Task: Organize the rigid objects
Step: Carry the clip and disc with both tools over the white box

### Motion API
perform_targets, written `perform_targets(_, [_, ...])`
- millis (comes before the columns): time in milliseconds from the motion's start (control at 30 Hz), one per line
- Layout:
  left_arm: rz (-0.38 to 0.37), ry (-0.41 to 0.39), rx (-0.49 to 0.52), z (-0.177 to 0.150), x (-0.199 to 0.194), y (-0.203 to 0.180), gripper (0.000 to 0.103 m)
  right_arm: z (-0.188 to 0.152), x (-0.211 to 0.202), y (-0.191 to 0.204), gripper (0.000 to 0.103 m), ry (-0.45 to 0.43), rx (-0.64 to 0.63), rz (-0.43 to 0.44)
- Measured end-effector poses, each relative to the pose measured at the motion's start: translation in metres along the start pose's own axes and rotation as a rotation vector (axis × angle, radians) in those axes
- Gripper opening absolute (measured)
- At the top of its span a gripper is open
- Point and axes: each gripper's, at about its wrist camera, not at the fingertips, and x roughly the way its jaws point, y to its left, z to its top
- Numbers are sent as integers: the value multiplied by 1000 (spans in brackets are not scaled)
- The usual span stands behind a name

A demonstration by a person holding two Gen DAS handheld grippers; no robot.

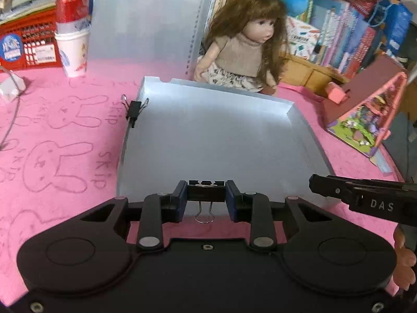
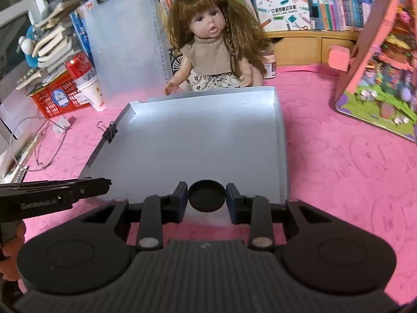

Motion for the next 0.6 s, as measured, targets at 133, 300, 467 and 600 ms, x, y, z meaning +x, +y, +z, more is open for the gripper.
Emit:
perform_targets(133, [12, 32, -20, 13, 24, 2, 29, 14, 18, 2, 37, 20, -22, -30])
perform_targets(300, [79, 16, 52, 16, 40, -9, 29, 20, 38, 5, 37, 50, -46, -55])
perform_targets(467, [90, 35, 56, 14, 52, -10, 29, 22, 53, 3, 37, 72, -42, -68])
perform_targets(600, [117, 27, 79, 12, 55, -11, 29, 21, 61, -1, 37, 88, -34, -78])
